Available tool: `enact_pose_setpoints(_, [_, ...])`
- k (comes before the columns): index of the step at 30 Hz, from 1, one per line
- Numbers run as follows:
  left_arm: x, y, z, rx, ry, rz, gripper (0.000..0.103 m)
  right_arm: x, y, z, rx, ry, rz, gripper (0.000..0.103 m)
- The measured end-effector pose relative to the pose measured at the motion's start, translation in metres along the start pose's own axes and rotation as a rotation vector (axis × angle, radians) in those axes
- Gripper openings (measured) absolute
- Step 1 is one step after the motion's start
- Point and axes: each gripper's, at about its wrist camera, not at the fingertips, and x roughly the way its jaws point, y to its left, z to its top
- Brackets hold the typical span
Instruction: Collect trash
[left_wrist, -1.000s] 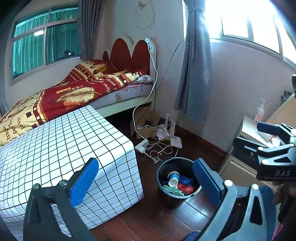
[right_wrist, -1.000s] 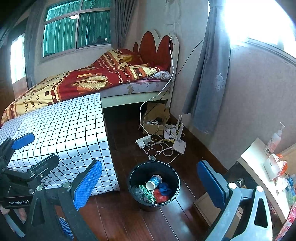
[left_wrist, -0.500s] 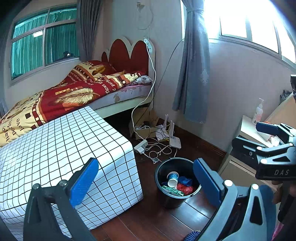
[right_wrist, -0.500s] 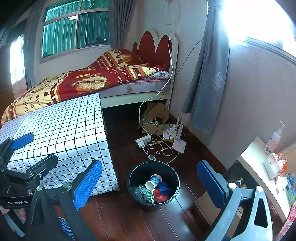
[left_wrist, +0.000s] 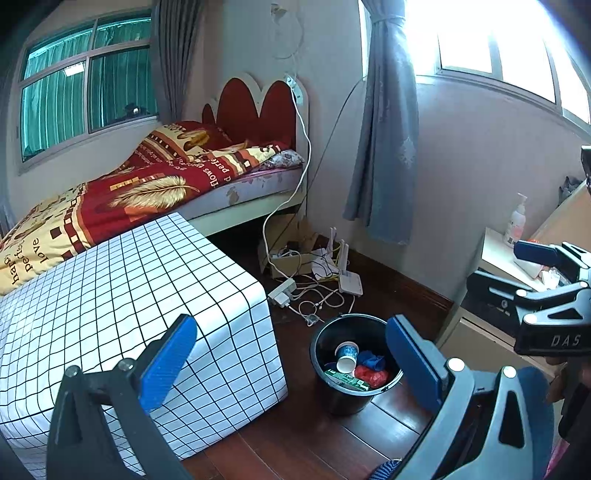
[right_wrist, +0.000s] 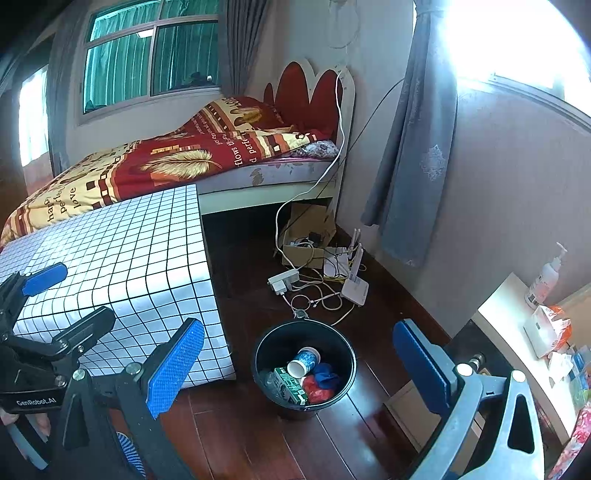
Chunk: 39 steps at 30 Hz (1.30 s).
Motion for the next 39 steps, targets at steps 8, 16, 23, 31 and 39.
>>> enact_pose_setpoints(8, [0.0003, 0.0002, -0.0010, 0.010, 0.001, 0.000, 0.102, 0.0019, -0.0003, -0.0011, -0.003, 0.006, 0.001, 0.103])
enact_pose_setpoints(16, [0.0011, 0.0012, -0.0008, 0.009, 0.001, 0.004, 0.102, 0.0012, 0.0005, -0.0006, -0.005, 0.008, 0.001, 0.103])
enact_pose_setpoints(23, [0.0021, 0.0027, -0.0006, 0.010, 0.003, 0.003, 0.102, 0.0021, -0.0003, -0.0001, -0.003, 0.007, 0.001, 0.103])
enact_pose_setpoints(31, [0.0044, 0.0049, -0.0026, 0.018, 0.007, 0.002, 0.102, 0.0019, 0.0004, -0.0003, -0.005, 0.008, 0.000, 0.103])
enact_pose_setpoints(39, [0.0054, 0.0055, -0.0047, 0.035, 0.011, -0.040, 0.102, 0.0043, 0.0028, -0.0051, -0.009, 0.014, -0.004, 0.103])
